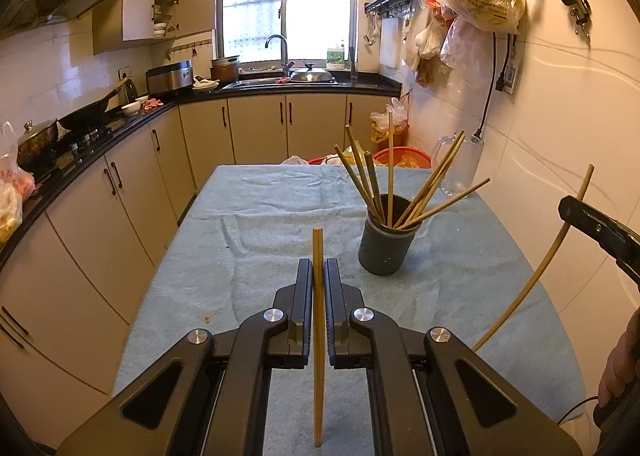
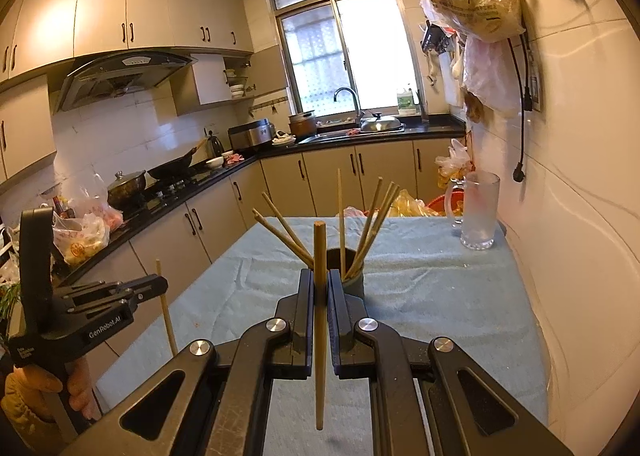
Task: Organize utensils
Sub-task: 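Lift both held chopsticks upright and carry them above the black holder, then lower both chopsticks into the black holder and open both tools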
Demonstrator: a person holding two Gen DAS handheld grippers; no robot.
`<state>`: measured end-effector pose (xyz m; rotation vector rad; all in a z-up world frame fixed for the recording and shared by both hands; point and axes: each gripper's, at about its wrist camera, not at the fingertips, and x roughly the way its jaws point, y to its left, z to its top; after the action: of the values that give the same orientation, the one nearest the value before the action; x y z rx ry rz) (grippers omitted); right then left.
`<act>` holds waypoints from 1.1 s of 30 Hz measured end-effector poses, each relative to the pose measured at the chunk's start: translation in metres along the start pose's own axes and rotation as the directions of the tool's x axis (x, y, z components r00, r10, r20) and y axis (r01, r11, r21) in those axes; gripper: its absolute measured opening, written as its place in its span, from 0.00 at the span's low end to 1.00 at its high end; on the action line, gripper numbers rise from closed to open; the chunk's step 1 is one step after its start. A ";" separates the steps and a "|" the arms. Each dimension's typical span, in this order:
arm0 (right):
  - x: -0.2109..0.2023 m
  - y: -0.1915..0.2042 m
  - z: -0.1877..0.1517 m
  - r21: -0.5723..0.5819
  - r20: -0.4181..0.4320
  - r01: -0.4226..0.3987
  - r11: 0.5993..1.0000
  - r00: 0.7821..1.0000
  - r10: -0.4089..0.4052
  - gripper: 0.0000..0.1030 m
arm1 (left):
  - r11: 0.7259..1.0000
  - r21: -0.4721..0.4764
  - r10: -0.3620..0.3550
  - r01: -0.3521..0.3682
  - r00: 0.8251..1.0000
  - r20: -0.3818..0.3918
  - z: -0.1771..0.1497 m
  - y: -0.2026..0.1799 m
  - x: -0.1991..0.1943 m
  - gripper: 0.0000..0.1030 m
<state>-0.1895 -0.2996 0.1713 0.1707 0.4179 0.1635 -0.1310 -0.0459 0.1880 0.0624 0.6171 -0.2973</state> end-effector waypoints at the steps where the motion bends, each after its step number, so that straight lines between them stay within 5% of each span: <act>1: 0.001 0.000 0.002 -0.001 0.000 -0.003 1.000 1.000 0.003 0.07 | 1.000 -0.004 -0.005 0.005 1.000 -0.002 0.001 0.001 0.001 0.05; 15: 0.022 0.000 0.025 0.020 0.002 -0.056 0.998 0.998 0.056 0.07 | 0.995 -0.049 -0.080 0.083 0.995 0.062 0.026 0.016 -0.018 0.05; 33: 0.041 -0.011 0.065 0.019 0.079 -0.043 0.999 0.996 0.042 0.07 | 0.978 0.016 -0.208 0.209 0.957 0.203 0.097 0.004 -0.054 0.05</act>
<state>-0.1240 -0.3113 0.2112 0.2054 0.3375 0.1939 -0.1176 -0.0424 0.2979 -0.0388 0.4204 -0.4999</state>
